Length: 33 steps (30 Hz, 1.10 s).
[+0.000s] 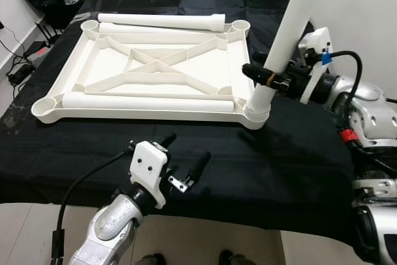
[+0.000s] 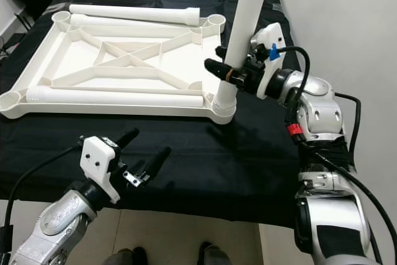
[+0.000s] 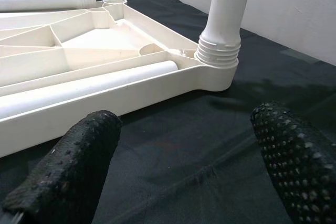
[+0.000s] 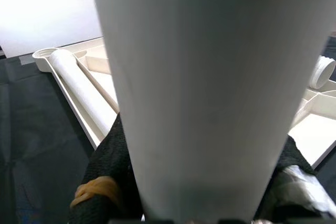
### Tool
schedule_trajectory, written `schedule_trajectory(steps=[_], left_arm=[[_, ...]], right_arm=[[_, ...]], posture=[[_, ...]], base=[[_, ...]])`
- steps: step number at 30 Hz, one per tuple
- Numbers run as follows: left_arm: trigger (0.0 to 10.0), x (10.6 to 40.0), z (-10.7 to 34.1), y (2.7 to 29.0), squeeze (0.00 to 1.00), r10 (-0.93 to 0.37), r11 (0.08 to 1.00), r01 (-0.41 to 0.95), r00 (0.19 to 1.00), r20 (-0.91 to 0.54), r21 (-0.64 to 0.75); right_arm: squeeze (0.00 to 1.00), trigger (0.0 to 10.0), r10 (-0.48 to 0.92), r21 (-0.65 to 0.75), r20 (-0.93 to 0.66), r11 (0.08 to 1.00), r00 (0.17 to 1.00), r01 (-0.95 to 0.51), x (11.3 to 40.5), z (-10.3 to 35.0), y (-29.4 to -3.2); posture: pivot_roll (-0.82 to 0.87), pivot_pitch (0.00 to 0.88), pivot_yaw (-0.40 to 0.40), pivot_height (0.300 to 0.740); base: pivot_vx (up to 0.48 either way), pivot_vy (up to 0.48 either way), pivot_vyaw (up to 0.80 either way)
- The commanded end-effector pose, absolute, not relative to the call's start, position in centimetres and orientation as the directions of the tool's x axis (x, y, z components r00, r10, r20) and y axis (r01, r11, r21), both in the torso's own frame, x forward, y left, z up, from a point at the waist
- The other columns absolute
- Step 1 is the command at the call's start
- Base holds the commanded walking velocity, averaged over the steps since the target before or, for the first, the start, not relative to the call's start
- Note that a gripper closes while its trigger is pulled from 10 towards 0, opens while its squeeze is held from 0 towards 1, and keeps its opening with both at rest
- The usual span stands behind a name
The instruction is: Building children table
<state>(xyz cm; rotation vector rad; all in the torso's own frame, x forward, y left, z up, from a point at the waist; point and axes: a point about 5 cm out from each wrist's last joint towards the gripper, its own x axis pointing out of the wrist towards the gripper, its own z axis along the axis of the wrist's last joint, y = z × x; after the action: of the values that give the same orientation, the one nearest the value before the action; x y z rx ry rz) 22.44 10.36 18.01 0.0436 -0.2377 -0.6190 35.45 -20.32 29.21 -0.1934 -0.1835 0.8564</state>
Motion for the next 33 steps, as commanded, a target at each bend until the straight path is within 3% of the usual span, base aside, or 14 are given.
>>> schedule_trajectory(steps=[1, 4, 5, 6, 7, 8, 9, 14, 20, 22, 23, 24, 25, 33], left_arm=[[10.0, 22.2, 17.6, 10.3, 0.00, -0.581, 0.814, 0.571, 0.792, 0.189, 0.111], [10.0, 22.2, 17.6, 10.3, 0.00, -0.582, 0.813, 0.572, 0.791, 0.189, 0.110], [10.0, 22.2, 17.6, 10.4, 0.00, -0.582, 0.813, 0.572, 0.791, 0.189, 0.110], [10.0, 22.2, 17.5, 10.4, 0.00, -0.582, 0.813, 0.571, 0.791, 0.188, 0.112], [10.0, 22.2, 17.5, 10.4, 0.00, -0.582, 0.813, 0.571, 0.791, 0.188, 0.112], [10.0, 22.2, 17.5, 10.5, 0.00, -0.582, 0.813, 0.571, 0.792, 0.187, 0.114], [10.0, 22.2, 17.5, 10.5, 0.00, -0.579, 0.815, 0.568, 0.794, 0.187, 0.115], [10.0, 22.4, 17.5, 10.5, 0.00, -0.578, 0.816, 0.566, 0.794, 0.189, 0.118], [10.0, 22.5, 17.4, 10.4, 0.00, -0.580, 0.815, 0.568, 0.793, 0.189, 0.118], [10.0, 22.6, 17.5, 10.4, 0.00, -0.577, 0.816, 0.566, 0.794, 0.191, 0.116], [10.0, 22.6, 17.5, 10.4, 0.00, -0.577, 0.817, 0.566, 0.794, 0.192, 0.115], [10.0, 22.6, 17.5, 10.3, 0.00, -0.577, 0.817, 0.566, 0.794, 0.192, 0.115], [10.0, 22.6, 17.5, 10.3, 0.00, -0.577, 0.816, 0.566, 0.793, 0.193, 0.114], [10.0, 22.6, 17.5, 10.4, 0.00, -0.578, 0.816, 0.568, 0.793, 0.195, 0.110]], right_arm=[[0.00, 0.0, 0.780, -0.215, 0.080, 0.622, 0.621, -0.753, 35.1, 28.6, -20.3], [0.00, 0.0, 0.757, -0.210, 0.055, 0.647, 0.651, -0.733, 35.0, 28.0, -19.8], [0.00, 0.0, 0.629, -0.174, 0.041, 0.769, 0.776, -0.614, 35.3, 26.6, -18.5], [0.00, 0.0, 0.307, -0.129, 0.027, 0.945, 0.951, -0.301, 35.6, 25.1, -18.3], [0.00, 0.0, 0.307, -0.129, 0.027, 0.945, 0.951, -0.301, 35.6, 25.1, -18.3], [0.00, 0.0, 0.039, -0.108, 0.004, 0.993, 0.999, -0.038, 35.4, 24.0, -18.6], [0.00, 0.0, -0.025, -0.075, -0.024, 0.997, 0.999, 0.023, 34.2, 22.6, -17.5], [0.00, 0.0, 0.065, 0.020, -0.046, 0.998, 0.997, -0.064, 33.4, 21.3, -14.9], [0.00, 0.0, 0.052, 0.033, -0.027, 0.998, 0.998, -0.051, 34.0, 22.4, -14.6], [0.00, 10.0, 0.089, 0.016, -0.018, 0.996, 0.996, -0.089, 33.7, 22.8, -13.8], [0.00, 10.0, 0.139, 0.015, 0.005, 0.990, 0.990, -0.139, 33.6, 23.1, -13.3], [0.67, 10.0, 0.177, 0.026, 0.023, 0.984, 0.984, -0.177, 33.5, 23.3, -12.9], [1.00, 10.0, 0.242, 0.039, 0.060, 0.969, 0.968, -0.245, 33.5, 23.8, -12.6], [1.00, 10.0, 0.476, -0.027, 0.182, 0.877, 0.861, -0.479, 32.8, 26.2, -12.5]], posture=[[0.03, 0.252, -0.016, 0.740], [0.03, 0.249, -0.023, 0.740], [0.03, 0.248, -0.027, 0.740], [0.03, 0.248, -0.032, 0.740], [0.03, 0.248, -0.032, 0.740], [0.03, 0.248, -0.032, 0.740], [0.03, 0.243, -0.026, 0.740], [0.03, 0.235, -0.025, 0.740], [0.02, 0.231, -0.026, 0.740], [0.01, 0.235, -0.024, 0.740], [0.01, 0.236, -0.024, 0.740], [0.01, 0.235, -0.024, 0.740], [0.01, 0.238, -0.025, 0.740], [0.00, 0.243, -0.027, 0.740]], base=[[0.000, 0.000, 0.00], [0.000, 0.000, 0.00], [0.000, 0.000, 0.00], [0.000, 0.000, 0.00], [0.000, 0.000, 0.00], [0.000, 0.000, 0.00], [0.000, 0.000, 0.00], [0.000, 0.000, 0.00], [0.000, 0.000, 0.00], [0.000, 0.000, 0.00], [0.000, 0.000, 0.00], [0.000, 0.000, 0.00], [0.000, 0.000, 0.00], [0.000, 0.000, 0.00]])
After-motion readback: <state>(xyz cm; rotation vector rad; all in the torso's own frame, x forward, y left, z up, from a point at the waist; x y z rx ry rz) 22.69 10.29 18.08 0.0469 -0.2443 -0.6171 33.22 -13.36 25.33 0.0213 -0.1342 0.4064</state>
